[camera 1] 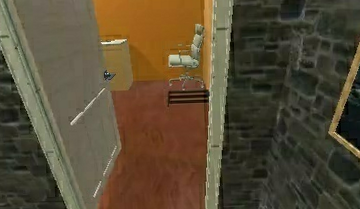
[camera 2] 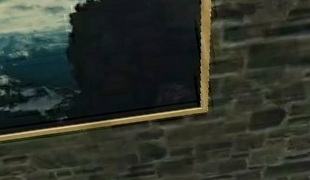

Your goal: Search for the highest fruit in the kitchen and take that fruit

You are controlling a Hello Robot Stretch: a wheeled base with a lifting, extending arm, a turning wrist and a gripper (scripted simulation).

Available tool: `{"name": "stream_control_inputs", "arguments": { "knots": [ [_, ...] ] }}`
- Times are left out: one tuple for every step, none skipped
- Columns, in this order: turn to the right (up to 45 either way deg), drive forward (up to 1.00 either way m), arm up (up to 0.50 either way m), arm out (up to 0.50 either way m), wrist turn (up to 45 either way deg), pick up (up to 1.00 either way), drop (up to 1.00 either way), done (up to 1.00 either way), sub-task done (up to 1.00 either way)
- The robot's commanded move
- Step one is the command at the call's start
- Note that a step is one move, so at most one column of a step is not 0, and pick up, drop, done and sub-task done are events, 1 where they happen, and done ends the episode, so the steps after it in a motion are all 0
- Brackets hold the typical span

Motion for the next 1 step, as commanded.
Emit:
{"name": "stream_control_inputs", "arguments": {
  "knots": [
    [-21.0,0.0,0.0,0.0,0.0,0.0,0.0,0.0,0.0]
  ]
}}
